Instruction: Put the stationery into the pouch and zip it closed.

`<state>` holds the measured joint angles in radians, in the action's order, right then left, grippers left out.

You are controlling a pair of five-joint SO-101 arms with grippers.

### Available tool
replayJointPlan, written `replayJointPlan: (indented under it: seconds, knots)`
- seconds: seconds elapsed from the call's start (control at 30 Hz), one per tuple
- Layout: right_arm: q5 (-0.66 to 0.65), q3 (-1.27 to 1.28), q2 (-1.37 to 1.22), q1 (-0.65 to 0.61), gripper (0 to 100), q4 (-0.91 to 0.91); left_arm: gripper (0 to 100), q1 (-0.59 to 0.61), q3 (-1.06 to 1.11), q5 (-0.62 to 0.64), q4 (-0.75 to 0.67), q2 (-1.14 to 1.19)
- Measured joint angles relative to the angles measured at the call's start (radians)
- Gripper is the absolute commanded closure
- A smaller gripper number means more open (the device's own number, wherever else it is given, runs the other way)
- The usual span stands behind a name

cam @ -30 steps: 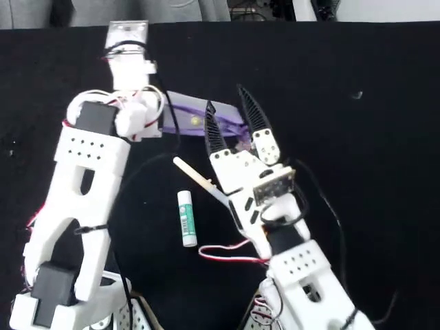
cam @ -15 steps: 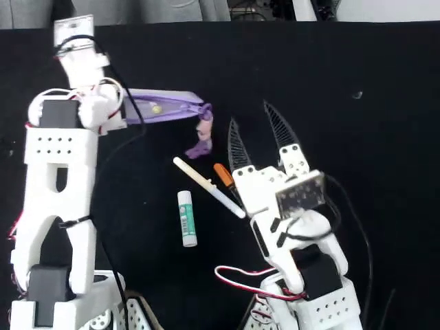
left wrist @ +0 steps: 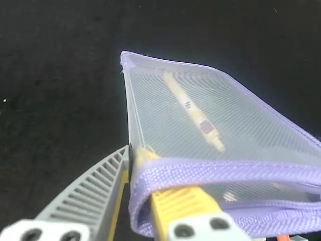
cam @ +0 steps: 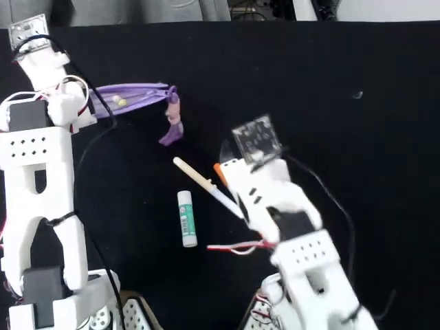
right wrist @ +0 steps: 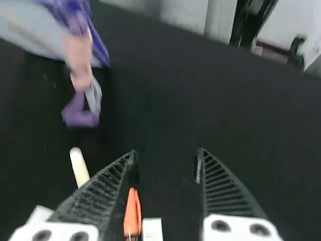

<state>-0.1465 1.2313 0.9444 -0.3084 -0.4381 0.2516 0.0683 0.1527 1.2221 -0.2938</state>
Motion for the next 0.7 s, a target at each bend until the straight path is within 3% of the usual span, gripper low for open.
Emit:
replayJointPlan:
  seconds: [0.43,0.7]
  knots:
    - [0.0,-0.295,-0.689,0.0,82.5,0.018,97,0.0,0.0,0.0,0.0,0.0]
    - [0.0,-0.454,-0.864,-0.025,82.5,-0.118,97,0.0,0.014,0.0,0.0,0.0]
